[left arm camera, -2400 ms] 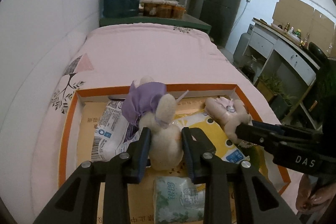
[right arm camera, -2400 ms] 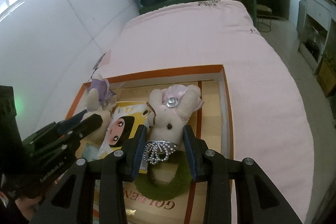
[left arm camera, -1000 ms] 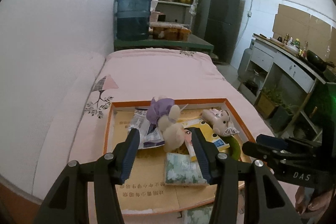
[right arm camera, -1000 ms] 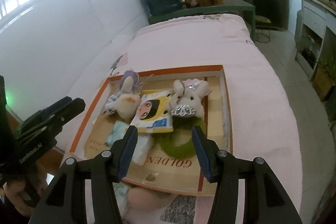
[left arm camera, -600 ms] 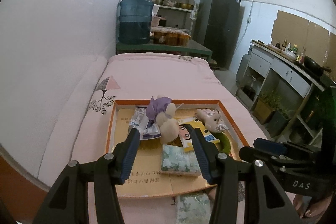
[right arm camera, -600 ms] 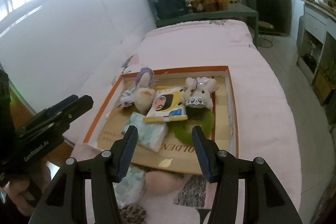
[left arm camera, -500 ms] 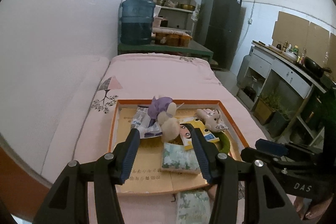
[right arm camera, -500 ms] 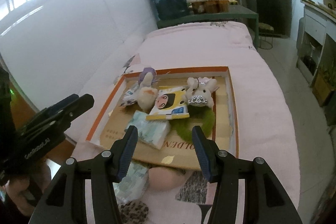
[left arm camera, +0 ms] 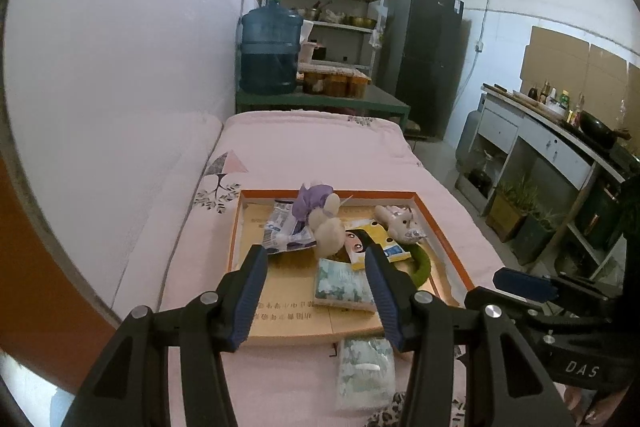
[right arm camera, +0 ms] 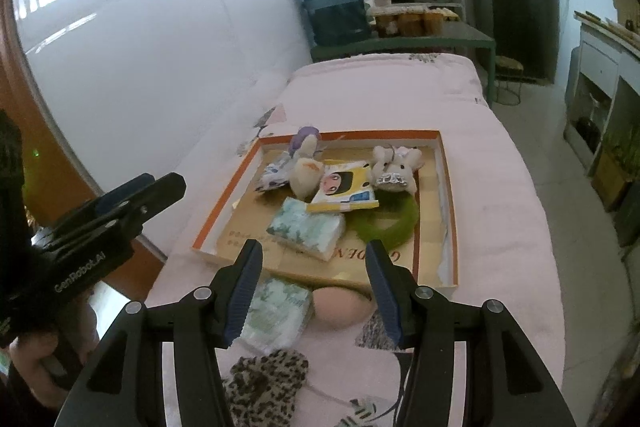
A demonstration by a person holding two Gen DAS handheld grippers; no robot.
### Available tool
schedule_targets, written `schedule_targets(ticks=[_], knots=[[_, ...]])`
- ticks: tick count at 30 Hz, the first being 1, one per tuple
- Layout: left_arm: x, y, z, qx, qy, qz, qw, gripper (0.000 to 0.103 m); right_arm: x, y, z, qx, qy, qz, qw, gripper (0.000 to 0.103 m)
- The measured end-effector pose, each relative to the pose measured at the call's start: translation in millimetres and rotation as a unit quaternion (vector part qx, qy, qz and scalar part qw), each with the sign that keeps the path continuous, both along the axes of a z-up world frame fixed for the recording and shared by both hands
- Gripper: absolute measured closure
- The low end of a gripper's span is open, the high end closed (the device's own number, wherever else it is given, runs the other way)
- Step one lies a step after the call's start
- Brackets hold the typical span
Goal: Organize soft objects
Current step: 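Move both grippers back from the tray to the remaining items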
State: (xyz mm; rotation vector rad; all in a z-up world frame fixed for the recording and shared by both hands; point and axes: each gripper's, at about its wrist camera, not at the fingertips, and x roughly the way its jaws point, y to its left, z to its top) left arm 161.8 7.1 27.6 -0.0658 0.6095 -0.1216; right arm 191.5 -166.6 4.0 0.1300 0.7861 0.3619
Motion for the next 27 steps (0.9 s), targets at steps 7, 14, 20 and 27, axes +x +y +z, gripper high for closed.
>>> schedule_targets(ticks=[7,14,20,27], knots=[[-21,1,10,0.002,-0.012,-0.002,0.9999,0.052,-20,4,10,-0.003,-0.011,0.004,1.0,0.048],[-41,5,10,-0.006,-0.009,-0.001,0.9999,0.052,-45,8,16,-0.003,-0.019,0.011,1.0,0.048],[-60,11,9,-0.008,-0.007,0.003,0.9999,0.052,-67,10,17,-0.003,-0.023,0.018,1.0,0.048],[-77,15,4,-0.011,-0.005,0.002,0.9999,0.052,-90,12,18,-0.005,-0.028,0.023,0.999,0.048]])
